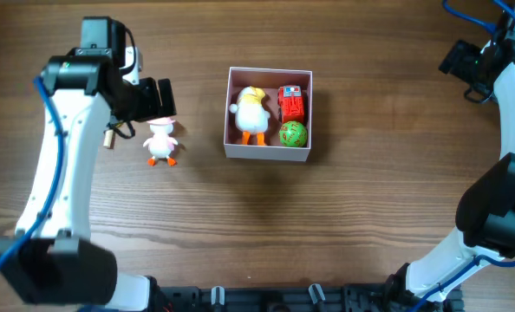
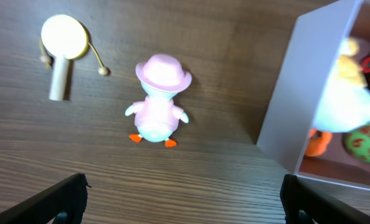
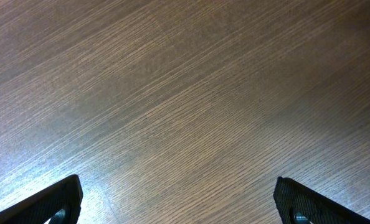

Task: Pack container
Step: 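Lower the left gripper over the pink-hatted duck figurine, then close the left gripper on the duck figurine and lift it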

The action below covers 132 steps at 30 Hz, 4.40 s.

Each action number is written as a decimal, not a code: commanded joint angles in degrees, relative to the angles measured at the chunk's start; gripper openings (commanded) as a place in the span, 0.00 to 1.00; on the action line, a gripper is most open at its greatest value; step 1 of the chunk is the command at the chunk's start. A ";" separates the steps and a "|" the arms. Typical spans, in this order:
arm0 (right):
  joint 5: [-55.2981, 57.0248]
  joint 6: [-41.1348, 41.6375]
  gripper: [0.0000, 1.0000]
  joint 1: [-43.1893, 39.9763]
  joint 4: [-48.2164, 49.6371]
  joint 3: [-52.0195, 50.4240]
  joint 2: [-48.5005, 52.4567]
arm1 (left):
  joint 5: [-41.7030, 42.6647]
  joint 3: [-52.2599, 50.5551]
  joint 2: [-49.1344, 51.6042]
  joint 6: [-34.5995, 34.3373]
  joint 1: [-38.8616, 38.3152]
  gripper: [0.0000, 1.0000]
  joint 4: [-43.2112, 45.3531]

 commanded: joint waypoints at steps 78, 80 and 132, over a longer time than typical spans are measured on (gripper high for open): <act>0.98 0.66 1.00 0.07 0.11 -0.11 0.04 | -2.34 -5.57 23.06 -3.74 0.13 1.00 9.29; 0.96 0.63 1.00 0.07 0.11 -0.11 0.04 | -2.34 -5.57 23.06 -3.72 0.13 1.00 9.31; 0.98 0.63 1.00 0.07 0.11 -0.11 0.04 | 4.09 -0.15 23.06 -2.21 0.13 0.38 6.36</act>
